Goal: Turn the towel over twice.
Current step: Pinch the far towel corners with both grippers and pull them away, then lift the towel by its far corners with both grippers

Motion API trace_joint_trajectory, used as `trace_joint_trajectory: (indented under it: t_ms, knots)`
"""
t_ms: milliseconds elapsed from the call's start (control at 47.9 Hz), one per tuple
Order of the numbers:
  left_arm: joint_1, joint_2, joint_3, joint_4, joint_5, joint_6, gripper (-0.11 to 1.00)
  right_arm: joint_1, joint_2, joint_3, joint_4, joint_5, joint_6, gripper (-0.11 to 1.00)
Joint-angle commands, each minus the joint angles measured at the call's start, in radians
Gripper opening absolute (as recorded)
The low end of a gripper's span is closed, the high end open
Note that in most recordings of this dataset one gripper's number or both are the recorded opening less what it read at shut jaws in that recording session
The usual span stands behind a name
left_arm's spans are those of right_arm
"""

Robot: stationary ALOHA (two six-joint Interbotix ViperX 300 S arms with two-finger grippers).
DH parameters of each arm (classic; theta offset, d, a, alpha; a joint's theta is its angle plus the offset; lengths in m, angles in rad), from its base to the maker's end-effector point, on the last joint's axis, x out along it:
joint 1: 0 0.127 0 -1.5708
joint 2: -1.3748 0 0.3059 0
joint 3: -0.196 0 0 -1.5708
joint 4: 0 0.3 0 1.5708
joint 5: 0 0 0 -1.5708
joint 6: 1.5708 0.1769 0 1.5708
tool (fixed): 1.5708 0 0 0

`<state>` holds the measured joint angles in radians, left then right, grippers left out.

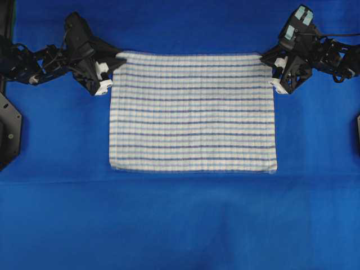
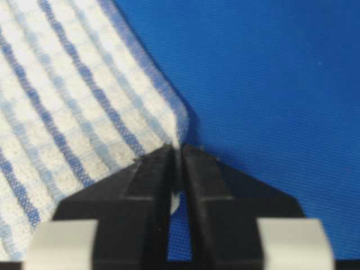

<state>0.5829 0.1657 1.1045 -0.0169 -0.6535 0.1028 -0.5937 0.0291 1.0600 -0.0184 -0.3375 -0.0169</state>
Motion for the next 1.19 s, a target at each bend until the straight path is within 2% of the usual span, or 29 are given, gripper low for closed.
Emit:
trace_joint_trajectory:
  t_ms: [0,84,313,564,814,1169]
  knots:
    - [0.008,-0.008,-0.003,-0.003,0.015,0.000,0.14,-0.005,-0.008,-0.011,-0.006,0.018,-0.002,0.05]
    - [0.008,-0.011,-0.003,-0.003,0.021,-0.006,0.02,-0.005,-0.008,-0.011,-0.006,0.018,-0.002,0.06]
    - [0.003,-0.074,-0.003,-0.006,0.023,-0.017,0.03,-0.005,-0.037,-0.017,-0.003,0.025,0.006,0.06]
    - [0.000,-0.264,-0.020,-0.006,0.054,-0.009,0.03,-0.051,-0.173,-0.049,-0.008,0.067,-0.005,0.06]
    - [0.011,-0.408,-0.086,-0.006,0.126,0.008,0.03,-0.101,-0.288,-0.129,-0.011,0.192,-0.078,0.06]
    - [0.023,-0.529,-0.172,-0.006,0.166,0.101,0.03,-0.130,-0.403,-0.253,-0.020,0.298,-0.127,0.06]
